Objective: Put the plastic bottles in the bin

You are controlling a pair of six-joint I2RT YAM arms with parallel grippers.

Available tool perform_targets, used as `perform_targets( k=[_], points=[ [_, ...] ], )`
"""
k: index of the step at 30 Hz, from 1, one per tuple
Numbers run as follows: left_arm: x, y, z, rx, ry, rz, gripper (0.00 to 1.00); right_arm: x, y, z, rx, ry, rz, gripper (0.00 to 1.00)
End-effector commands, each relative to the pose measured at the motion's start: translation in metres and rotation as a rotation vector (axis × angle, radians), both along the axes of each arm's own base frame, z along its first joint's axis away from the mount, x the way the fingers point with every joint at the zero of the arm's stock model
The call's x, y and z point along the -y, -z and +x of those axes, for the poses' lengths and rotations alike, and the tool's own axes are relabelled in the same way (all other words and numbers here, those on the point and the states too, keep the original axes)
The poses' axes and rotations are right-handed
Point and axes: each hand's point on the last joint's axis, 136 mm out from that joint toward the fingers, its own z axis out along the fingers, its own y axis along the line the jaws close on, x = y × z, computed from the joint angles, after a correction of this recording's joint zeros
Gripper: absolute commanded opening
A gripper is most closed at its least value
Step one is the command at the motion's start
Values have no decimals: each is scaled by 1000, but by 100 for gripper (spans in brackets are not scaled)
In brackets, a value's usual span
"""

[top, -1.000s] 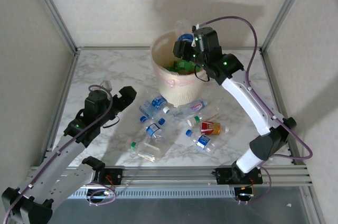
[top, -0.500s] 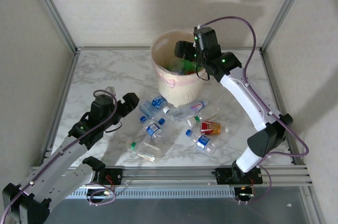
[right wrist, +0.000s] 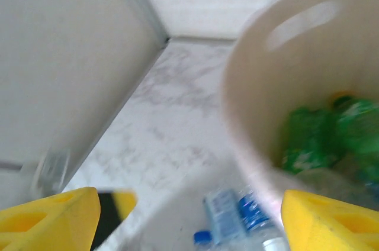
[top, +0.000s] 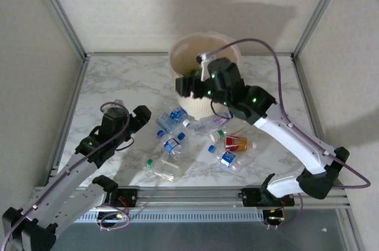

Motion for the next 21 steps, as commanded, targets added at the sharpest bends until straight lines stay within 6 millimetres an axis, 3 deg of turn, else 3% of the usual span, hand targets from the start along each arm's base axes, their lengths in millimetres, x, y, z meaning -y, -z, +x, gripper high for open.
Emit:
perform_targets(
  k=[1,8,17,21],
  points=[
    [-12,-9,5,17,-67,-32,88,-27,50,-30,-56,-130,-73,81],
    [-47,-2,9,-12,-196,-42,88,-62,138,-100,-157,-325,-216,82],
    [-60,21,8,-69,-233,-47,89,-84,226,-143,-217,-437,-453,82],
    [-64,24,7,-77,-234,-14,87,-90,251,-152,-232,-456,-523,82]
  ],
)
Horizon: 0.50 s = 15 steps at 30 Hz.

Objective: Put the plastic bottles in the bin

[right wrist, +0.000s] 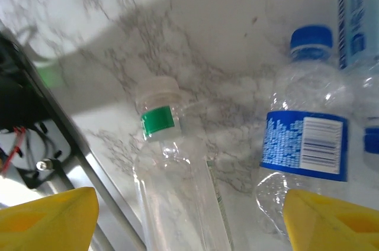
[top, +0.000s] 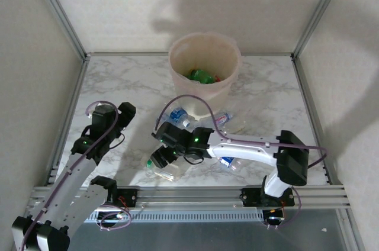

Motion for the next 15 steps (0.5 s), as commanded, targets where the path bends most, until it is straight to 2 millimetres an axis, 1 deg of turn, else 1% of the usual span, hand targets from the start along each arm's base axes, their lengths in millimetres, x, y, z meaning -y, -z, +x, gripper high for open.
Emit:
perform_targets(
  k=[1,4,9,13,15],
  points=[
    [-4,10,-4,-35,-4,25,87,-5,17,-10,14,-44,-47,82],
    [-2,12,-4,-43,18,31,86,-11,29,-17,13,-70,-78,82],
    [-1,14,-5,-45,30,35,86,-7,58,-18,30,-78,-187,81],
    [0,15,-5,-44,35,32,86,-10,68,-24,40,-102,-227,83],
    [1,16,-4,-43,34,28,86,-10,72,-24,42,-104,-244,83]
  ],
)
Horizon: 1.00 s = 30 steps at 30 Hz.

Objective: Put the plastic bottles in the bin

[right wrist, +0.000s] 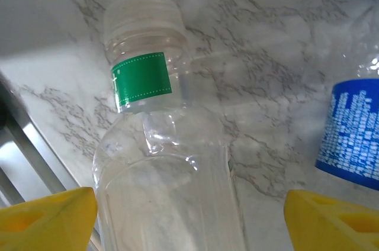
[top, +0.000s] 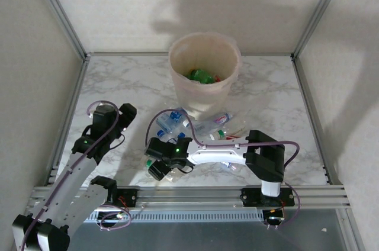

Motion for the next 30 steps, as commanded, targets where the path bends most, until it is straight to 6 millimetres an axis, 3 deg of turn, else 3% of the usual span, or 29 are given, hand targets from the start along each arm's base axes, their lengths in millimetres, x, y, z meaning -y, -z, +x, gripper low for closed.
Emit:
perform_targets(
  k=[1,12,17,23,30],
  points=[
    [0,9,-3,-20,10,3,86,1,7,-2,33,-25,-59,83],
    [2,12,-1,-25,19,1,86,4,28,-4,19,-32,-115,83],
    [2,15,-2,-30,18,-5,85,2,30,-3,28,-38,-123,77],
    [2,16,-1,-35,24,2,85,-2,19,1,46,-27,-97,70],
    [3,12,1,-31,24,-1,85,-4,-10,3,65,-7,-25,63]
  ],
)
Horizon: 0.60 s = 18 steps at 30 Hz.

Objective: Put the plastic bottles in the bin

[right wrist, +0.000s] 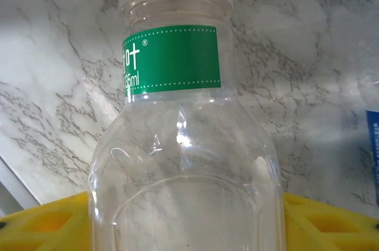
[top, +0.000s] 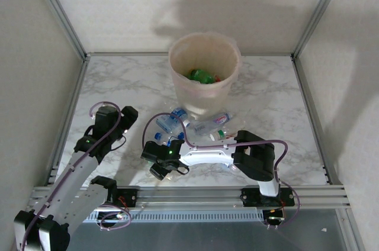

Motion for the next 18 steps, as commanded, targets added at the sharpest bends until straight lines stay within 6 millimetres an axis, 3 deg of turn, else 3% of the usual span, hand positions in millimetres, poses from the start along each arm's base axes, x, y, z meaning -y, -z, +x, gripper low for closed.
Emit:
perform_targets(
  k=[1,5,8,14,18],
  points=[
    [0,-5,3,14,9,1,85,-5,-39,1,45,8,77,62],
    [0,-8,4,16,10,0,84,-5,-67,5,75,28,134,59],
    [0,-10,5,21,10,5,84,-6,-99,12,114,48,205,56],
    [1,-13,7,25,13,5,84,0,-185,40,221,133,384,53],
    [0,-17,7,29,16,12,84,20,-257,70,336,232,523,53]
  ],
)
